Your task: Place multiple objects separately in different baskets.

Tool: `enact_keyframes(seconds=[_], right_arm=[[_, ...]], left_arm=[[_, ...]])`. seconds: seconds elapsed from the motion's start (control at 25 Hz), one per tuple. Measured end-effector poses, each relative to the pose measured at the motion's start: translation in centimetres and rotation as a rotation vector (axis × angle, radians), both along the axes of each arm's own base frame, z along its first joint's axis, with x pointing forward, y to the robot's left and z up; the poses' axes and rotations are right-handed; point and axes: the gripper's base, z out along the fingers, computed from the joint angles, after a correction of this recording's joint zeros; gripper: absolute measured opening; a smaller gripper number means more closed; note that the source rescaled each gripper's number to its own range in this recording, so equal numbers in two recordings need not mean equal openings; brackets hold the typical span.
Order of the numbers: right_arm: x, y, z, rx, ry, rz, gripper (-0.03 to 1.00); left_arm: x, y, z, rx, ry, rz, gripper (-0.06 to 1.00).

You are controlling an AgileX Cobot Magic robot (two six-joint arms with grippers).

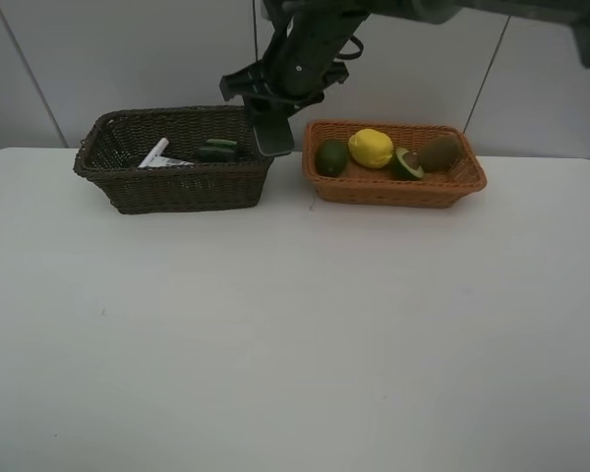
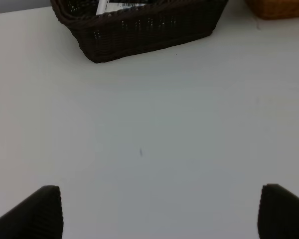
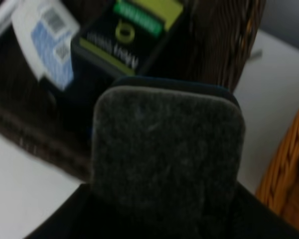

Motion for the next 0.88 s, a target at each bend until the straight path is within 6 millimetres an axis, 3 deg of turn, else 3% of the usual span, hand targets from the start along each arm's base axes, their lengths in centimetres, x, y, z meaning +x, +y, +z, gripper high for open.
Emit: enact_keyframes(seconds=[0.16,0.32,0.4,0.48,0.56,0.76,0.88], right_arm=[[3.2,2.2,-0.5,0.088,-0.126,0.001,0.24],[4.9,2.9,-1.7,0.146,-0.211,-0.006,0.24],[5.2,3.1,-2.1,0.168,-0.241,-0.008,0.39],[5.4,3.2,-2.0,0.191,-0.264,-0.013,0.75],[5.4,3.2,-1.9,0.199,-0.271,-0.015,0.9],[4.7,2.6,-0.9,0.151,-0.203,-0.017,0.98],[4.5,0.7,1.5,0.126,-0.169,-0.045,0.99]], left_arm=[[0.0,0.0,0.0,0.0,0.0,0.0,1.0],[0.0,0.0,0.0,0.0,0.0,0.0,1.0],[0.0,0.0,0.0,0.0,0.0,0.0,1.0],[0.0,0.0,0.0,0.0,0.0,0.0,1.0],[0.0,0.0,0.0,0.0,0.0,0.0,1.0],[0.0,0.0,0.0,0.0,0.0,0.0,1.0],[0.0,0.0,0.0,0.0,0.0,0.0,1.0]])
